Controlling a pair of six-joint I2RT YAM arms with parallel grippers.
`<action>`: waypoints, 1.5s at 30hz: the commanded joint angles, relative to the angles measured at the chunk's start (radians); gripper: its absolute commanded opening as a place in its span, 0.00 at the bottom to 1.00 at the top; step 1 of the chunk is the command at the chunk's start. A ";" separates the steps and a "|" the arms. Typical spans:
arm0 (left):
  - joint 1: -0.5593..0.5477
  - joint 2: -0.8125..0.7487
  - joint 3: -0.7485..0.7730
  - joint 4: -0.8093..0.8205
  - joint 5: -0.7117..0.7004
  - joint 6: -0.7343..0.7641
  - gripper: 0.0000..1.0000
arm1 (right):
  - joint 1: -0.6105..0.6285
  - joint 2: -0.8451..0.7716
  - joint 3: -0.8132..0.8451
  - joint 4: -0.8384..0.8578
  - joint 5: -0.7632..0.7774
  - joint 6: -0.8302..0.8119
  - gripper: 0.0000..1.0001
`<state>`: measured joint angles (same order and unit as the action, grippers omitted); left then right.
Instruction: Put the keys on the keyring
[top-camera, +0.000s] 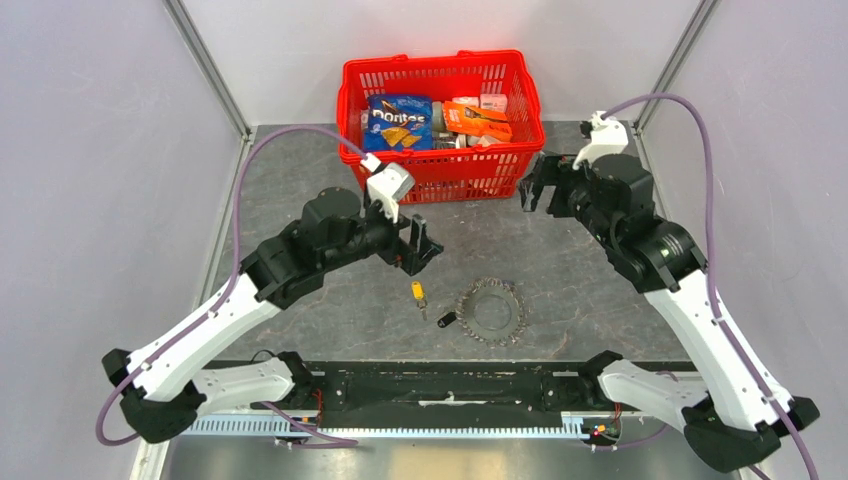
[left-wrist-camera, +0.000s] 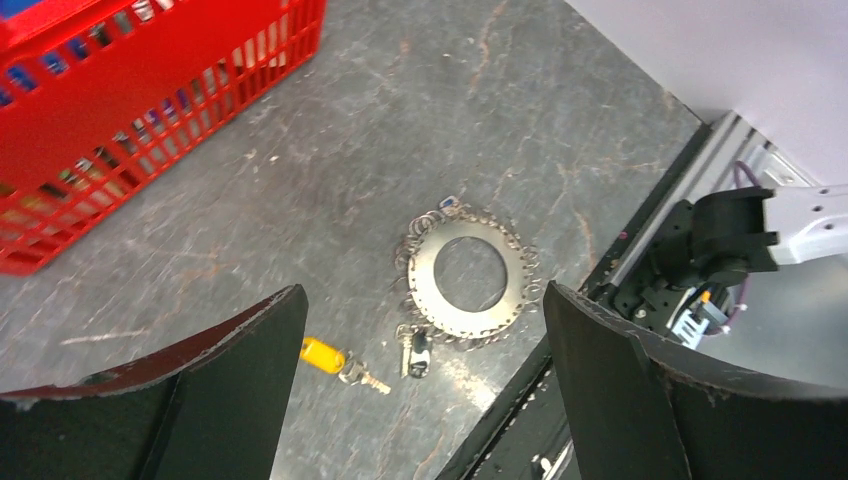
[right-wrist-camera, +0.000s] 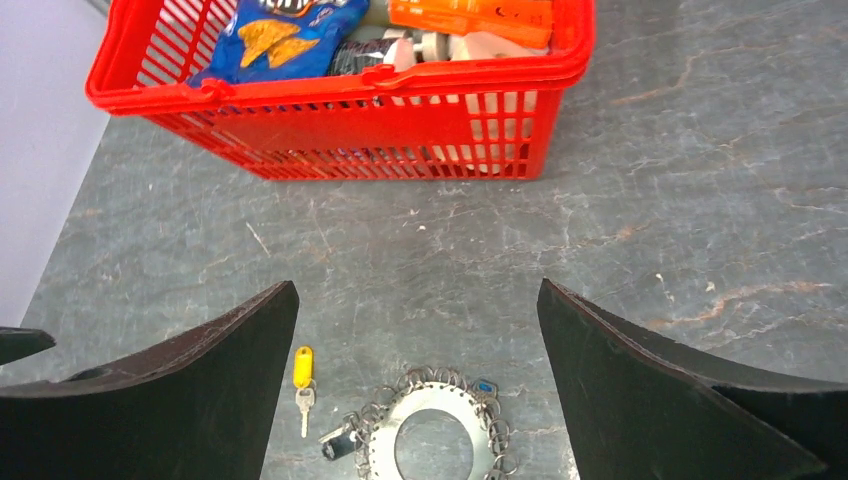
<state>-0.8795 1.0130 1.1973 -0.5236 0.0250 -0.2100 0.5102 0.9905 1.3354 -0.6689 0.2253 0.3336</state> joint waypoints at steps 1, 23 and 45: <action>-0.001 -0.032 0.027 0.003 -0.034 0.070 0.95 | 0.001 -0.073 -0.082 0.032 -0.146 -0.022 0.97; -0.001 -0.107 -0.132 0.089 0.050 -0.026 0.97 | 0.001 0.011 -0.277 -0.094 -0.194 0.147 0.96; 0.000 -0.117 -0.162 0.104 0.085 -0.038 0.96 | 0.123 0.215 -0.445 0.099 -0.381 0.140 0.61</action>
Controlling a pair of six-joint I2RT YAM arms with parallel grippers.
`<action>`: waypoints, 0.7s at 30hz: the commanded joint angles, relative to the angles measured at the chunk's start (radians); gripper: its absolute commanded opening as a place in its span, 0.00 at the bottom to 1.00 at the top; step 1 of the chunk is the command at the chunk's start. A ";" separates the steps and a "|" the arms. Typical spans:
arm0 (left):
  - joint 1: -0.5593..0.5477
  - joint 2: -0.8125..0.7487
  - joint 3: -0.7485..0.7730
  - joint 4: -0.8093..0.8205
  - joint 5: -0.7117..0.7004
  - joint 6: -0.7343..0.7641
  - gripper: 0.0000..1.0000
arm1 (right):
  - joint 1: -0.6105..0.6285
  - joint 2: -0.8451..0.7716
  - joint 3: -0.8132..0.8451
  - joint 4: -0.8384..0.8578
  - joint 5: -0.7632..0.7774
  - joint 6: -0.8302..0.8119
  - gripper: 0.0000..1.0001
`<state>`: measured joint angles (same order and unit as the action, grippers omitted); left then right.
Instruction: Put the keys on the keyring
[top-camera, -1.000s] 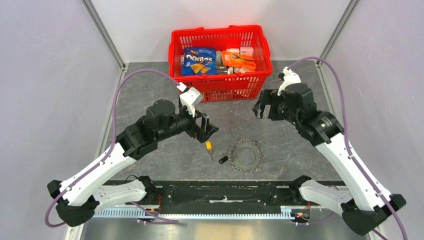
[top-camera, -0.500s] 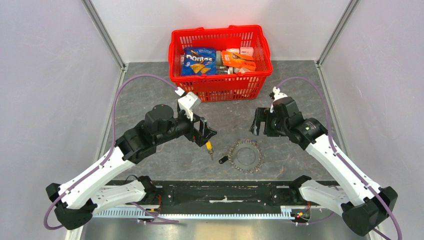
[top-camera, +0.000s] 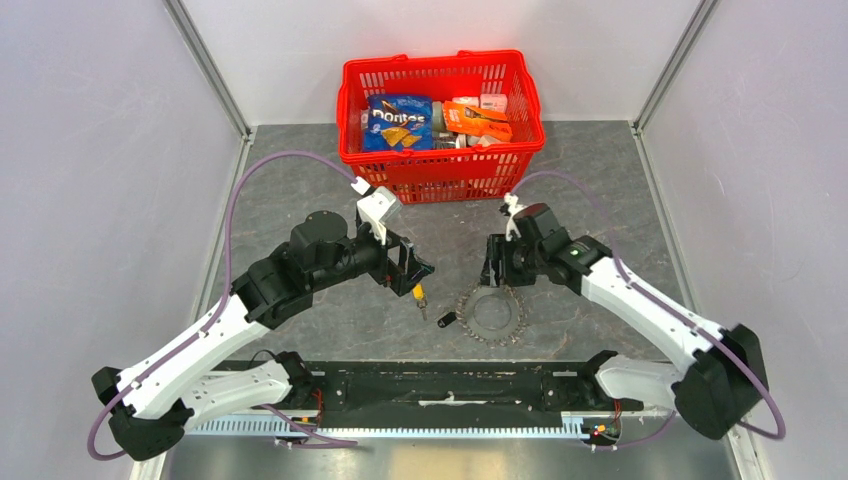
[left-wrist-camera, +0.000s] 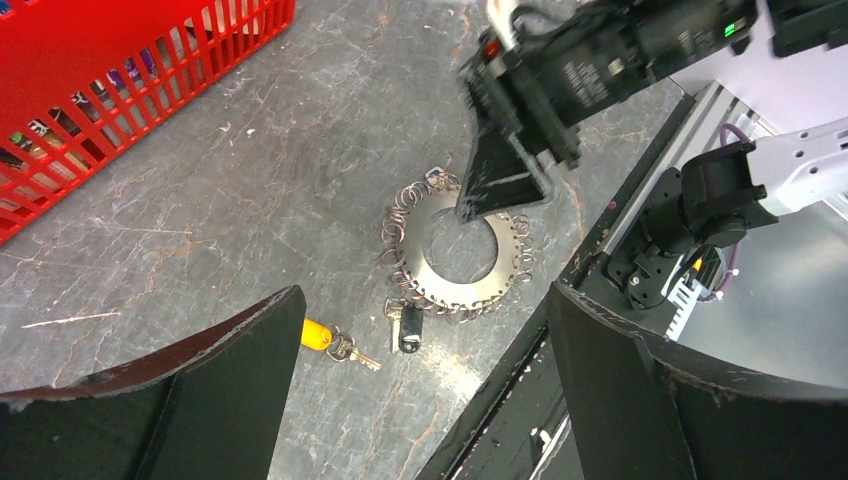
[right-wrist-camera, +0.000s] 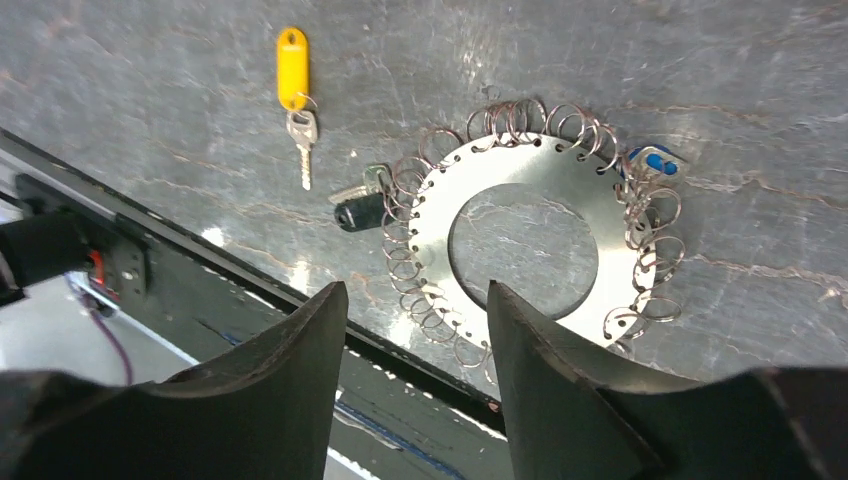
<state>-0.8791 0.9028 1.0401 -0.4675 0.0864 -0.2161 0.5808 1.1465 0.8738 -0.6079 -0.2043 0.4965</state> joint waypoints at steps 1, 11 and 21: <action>-0.001 -0.009 -0.006 0.049 0.024 -0.032 0.96 | 0.072 0.078 0.022 0.039 0.074 -0.026 0.59; -0.001 -0.022 -0.014 0.050 0.022 -0.037 0.96 | 0.169 0.184 0.050 0.043 0.183 -0.031 0.52; -0.001 -0.031 -0.016 0.052 0.035 -0.042 0.96 | 0.196 0.283 0.080 0.120 0.226 -0.026 0.46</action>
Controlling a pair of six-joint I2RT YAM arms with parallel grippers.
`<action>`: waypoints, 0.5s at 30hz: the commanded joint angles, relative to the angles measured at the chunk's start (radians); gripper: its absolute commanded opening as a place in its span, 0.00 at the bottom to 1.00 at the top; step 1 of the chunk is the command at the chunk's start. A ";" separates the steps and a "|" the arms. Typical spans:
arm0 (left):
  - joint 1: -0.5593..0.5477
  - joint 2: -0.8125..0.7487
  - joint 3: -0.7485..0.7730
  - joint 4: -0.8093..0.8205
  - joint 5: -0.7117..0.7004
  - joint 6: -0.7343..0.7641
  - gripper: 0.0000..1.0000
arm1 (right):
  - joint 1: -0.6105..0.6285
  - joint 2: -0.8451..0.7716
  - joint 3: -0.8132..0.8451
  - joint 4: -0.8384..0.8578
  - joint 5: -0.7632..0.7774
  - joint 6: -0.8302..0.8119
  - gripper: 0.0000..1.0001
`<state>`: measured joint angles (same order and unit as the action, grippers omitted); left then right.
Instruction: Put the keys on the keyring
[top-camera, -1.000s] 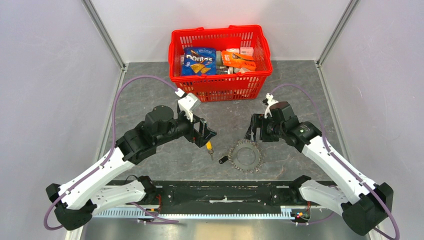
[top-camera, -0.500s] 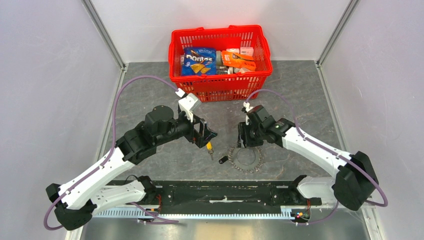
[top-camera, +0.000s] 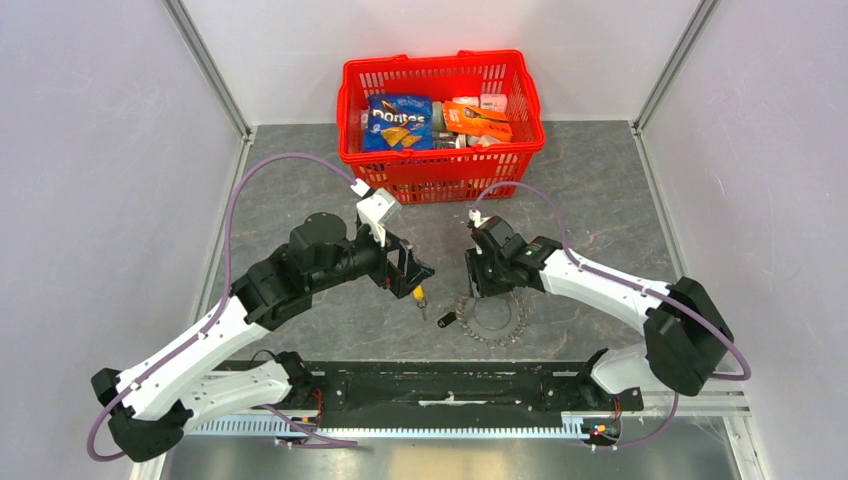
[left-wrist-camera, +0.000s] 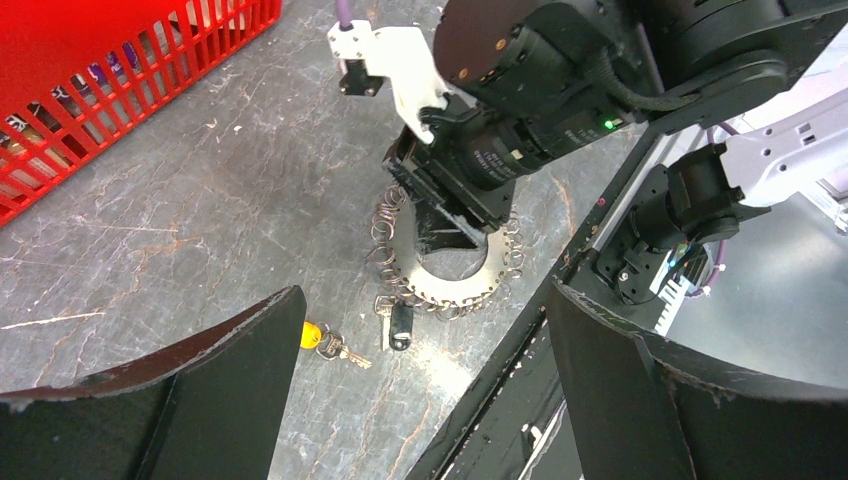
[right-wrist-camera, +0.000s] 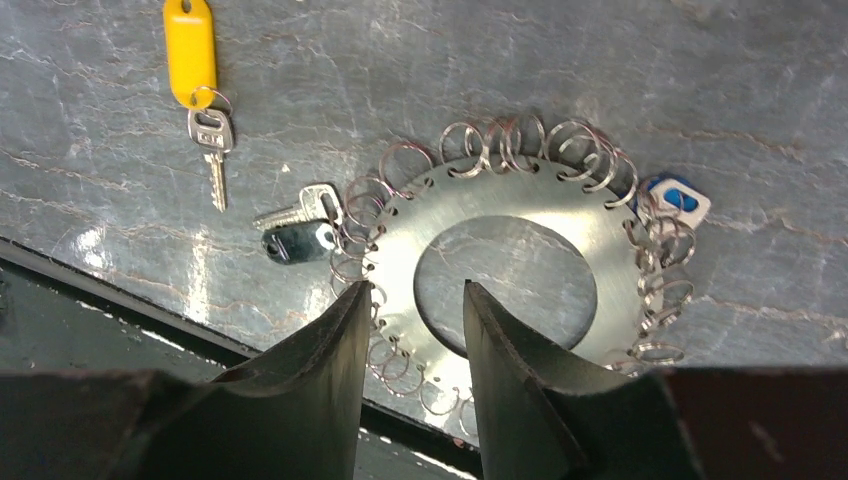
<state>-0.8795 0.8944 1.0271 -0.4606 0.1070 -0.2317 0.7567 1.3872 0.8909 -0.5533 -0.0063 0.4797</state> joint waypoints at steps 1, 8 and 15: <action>-0.002 -0.023 -0.004 0.044 0.015 -0.025 0.96 | 0.023 0.060 0.070 0.069 0.024 -0.019 0.46; -0.001 -0.027 -0.004 0.042 0.014 -0.024 0.96 | 0.039 0.170 0.118 0.095 0.009 -0.062 0.45; -0.001 -0.032 -0.004 0.040 0.015 -0.024 0.96 | 0.065 0.212 0.133 0.090 0.046 -0.135 0.46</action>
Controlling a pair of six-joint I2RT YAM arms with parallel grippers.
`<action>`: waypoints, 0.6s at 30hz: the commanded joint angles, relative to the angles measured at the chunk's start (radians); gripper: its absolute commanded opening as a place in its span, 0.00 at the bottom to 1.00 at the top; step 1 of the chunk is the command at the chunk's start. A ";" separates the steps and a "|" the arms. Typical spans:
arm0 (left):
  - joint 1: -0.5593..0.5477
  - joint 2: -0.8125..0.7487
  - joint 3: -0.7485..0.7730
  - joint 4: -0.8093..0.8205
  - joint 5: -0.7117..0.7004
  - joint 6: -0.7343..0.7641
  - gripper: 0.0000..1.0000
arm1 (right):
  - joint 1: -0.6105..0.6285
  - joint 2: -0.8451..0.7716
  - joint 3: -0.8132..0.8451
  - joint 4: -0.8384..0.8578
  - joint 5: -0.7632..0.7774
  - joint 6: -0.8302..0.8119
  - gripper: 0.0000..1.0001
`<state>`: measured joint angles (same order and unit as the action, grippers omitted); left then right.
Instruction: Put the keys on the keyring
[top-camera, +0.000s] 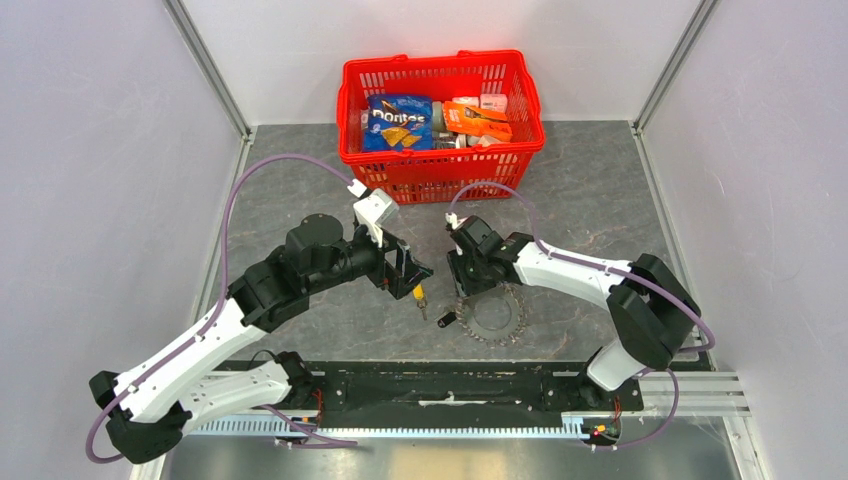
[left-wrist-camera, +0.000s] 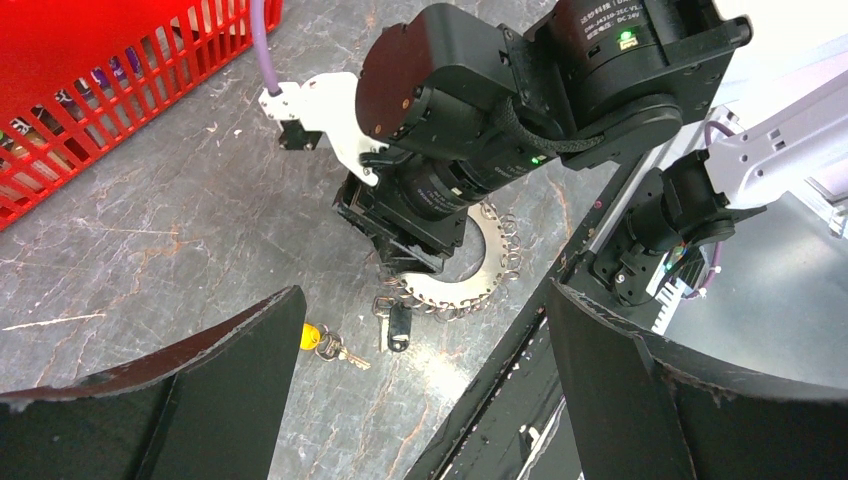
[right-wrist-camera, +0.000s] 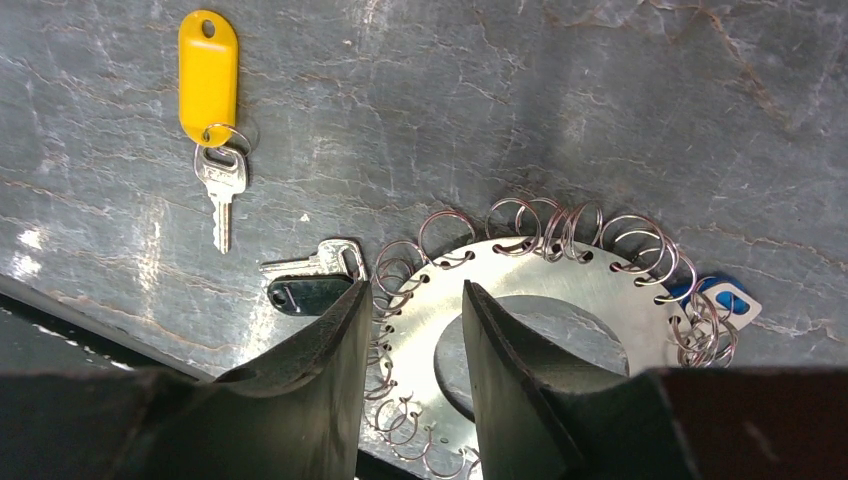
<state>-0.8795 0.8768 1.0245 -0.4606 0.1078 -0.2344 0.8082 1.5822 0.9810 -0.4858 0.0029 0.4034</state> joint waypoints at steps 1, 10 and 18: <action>-0.001 -0.015 -0.001 0.040 0.015 -0.022 0.96 | 0.017 0.022 0.046 0.025 0.036 -0.068 0.47; -0.002 -0.015 -0.001 0.040 0.016 -0.022 0.96 | 0.031 0.087 0.084 0.046 0.089 -0.088 0.45; -0.001 -0.017 -0.001 0.040 0.017 -0.022 0.96 | 0.039 0.122 0.097 0.053 0.117 -0.093 0.42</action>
<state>-0.8795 0.8742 1.0237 -0.4610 0.1081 -0.2348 0.8383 1.6878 1.0393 -0.4591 0.0834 0.3233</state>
